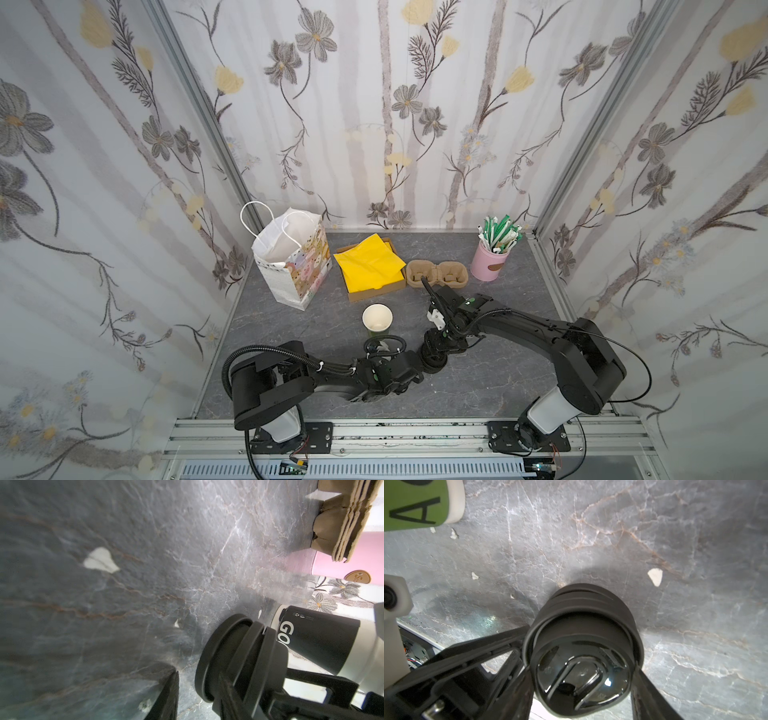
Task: Pack a coffee takeout order
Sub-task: Separate the lid from the lid.
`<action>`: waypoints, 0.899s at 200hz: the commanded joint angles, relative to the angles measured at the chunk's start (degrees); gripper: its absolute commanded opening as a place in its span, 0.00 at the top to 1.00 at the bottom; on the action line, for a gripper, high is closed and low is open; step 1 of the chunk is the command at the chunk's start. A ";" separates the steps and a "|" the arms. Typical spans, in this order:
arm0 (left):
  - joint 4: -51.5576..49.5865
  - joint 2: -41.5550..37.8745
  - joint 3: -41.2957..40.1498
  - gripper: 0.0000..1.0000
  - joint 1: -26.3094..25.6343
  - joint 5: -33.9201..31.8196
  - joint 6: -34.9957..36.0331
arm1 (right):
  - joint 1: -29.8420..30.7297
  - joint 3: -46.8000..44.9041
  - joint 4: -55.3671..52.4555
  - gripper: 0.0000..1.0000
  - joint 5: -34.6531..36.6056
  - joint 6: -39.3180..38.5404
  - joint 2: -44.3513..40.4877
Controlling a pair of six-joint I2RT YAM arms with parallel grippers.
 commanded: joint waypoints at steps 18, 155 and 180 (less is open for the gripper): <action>-0.28 -0.47 0.19 0.65 0.24 -1.43 0.25 | -0.22 1.84 -1.50 0.48 0.48 -0.31 -0.22; -1.94 -3.44 -0.05 0.65 0.73 -2.48 0.37 | -0.33 8.27 -4.91 0.47 3.22 -0.51 -1.09; -2.04 -3.97 -0.20 0.65 0.74 -2.74 0.29 | -0.33 9.14 -5.63 0.47 3.41 -0.92 -1.16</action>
